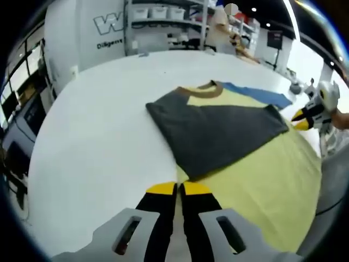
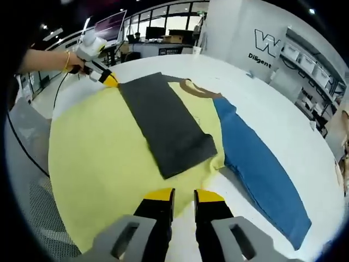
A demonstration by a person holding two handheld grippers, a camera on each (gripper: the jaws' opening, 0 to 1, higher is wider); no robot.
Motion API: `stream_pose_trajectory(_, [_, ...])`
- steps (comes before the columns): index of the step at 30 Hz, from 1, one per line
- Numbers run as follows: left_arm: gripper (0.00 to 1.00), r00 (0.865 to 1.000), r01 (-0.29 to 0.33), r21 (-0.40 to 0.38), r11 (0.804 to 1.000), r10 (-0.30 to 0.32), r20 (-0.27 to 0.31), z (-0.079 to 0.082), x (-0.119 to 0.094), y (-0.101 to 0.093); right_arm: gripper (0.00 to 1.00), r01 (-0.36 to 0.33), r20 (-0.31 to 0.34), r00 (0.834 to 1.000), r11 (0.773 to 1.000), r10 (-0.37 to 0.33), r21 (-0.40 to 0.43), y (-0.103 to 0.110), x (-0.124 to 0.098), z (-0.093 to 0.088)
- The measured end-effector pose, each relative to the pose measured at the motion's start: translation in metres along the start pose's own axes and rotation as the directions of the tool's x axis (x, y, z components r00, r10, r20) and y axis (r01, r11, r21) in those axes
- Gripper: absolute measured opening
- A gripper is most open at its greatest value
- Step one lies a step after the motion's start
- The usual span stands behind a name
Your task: Fold the garment on the visible template until the final outline fits inside the template.
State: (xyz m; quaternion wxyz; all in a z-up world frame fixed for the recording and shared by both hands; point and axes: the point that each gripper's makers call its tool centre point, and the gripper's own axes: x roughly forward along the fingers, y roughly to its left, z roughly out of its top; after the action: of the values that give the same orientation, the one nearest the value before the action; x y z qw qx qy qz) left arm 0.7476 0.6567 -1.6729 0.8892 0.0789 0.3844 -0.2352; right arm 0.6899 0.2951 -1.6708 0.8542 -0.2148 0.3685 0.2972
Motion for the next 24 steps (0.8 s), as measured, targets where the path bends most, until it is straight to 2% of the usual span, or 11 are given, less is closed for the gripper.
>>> stream_pose_trajectory(5, [0.08, 1.0, -0.023, 0.008, 1.0, 0.023, 0.002, 0.001, -0.011, 0.004, 0.14, 0.065, -0.019, 0.998, 0.998, -0.066, -0.006, -0.03, -0.006, -0.011])
stream_pose_trajectory(6, [0.11, 1.0, -0.019, 0.032, 0.999, 0.019, 0.025, 0.007, -0.019, -0.001, 0.14, 0.096, -0.014, 0.995, 0.994, -0.095, 0.048, -0.046, -0.014, -0.013])
stream_pose_trajectory(7, [0.15, 0.998, -0.013, 0.038, 0.999, 0.01, 0.062, 0.014, -0.024, -0.007, 0.14, 0.137, -0.019, 0.991, 0.989, -0.136, 0.06, -0.071, -0.022, -0.021])
stream_pose_trajectory(8, [0.17, 0.997, -0.011, 0.043, 0.999, 0.007, 0.082, 0.02, -0.034, -0.015, 0.14, 0.149, -0.023, 0.989, 0.987, -0.148, 0.056, -0.08, -0.025, -0.024])
stream_pose_trajectory(10, [0.18, 0.997, -0.004, 0.052, 0.999, 0.0, 0.08, 0.021, -0.037, -0.019, 0.14, 0.19, -0.035, 0.982, 0.981, -0.188, 0.043, -0.103, -0.029, -0.033])
stream_pose_trajectory(12, [0.2, 0.996, 0.0, 0.111, 0.994, -0.01, 0.088, 0.026, -0.048, -0.033, 0.15, 0.256, -0.047, 0.967, 0.961, -0.252, 0.106, -0.132, -0.044, -0.043])
stream_pose_trajectory(15, [0.33, 0.995, 0.01, 0.144, 0.99, -0.024, 0.096, 0.028, -0.058, -0.043, 0.16, 0.3, -0.073, 0.954, 0.941, -0.292, 0.155, -0.164, -0.058, -0.061])
stream_pose_trajectory(17, [0.41, 0.995, 0.008, 0.172, 0.985, -0.026, 0.101, 0.027, -0.06, -0.048, 0.17, 0.304, -0.076, 0.953, 0.938, -0.295, 0.169, -0.17, -0.062, -0.065])
stream_pose_trajectory(19, [0.44, 0.997, 0.003, 0.198, 0.98, -0.019, 0.08, 0.022, -0.061, -0.051, 0.18, 0.313, -0.076, 0.95, 0.922, -0.304, 0.228, -0.176, -0.066, -0.072])
stream_pose_trajectory(21, [0.47, 0.998, 0.013, 0.235, 0.972, -0.028, 0.058, 0.012, -0.062, -0.06, 0.19, 0.335, -0.092, 0.942, 0.882, -0.323, 0.332, -0.19, -0.074, -0.092])
stream_pose_trajectory(24, [0.52, 0.995, 0.046, 0.199, 0.979, -0.063, 0.081, 0.006, -0.067, -0.071, 0.21, 0.353, -0.118, 0.935, 0.849, -0.334, 0.394, -0.201, -0.083, -0.109])
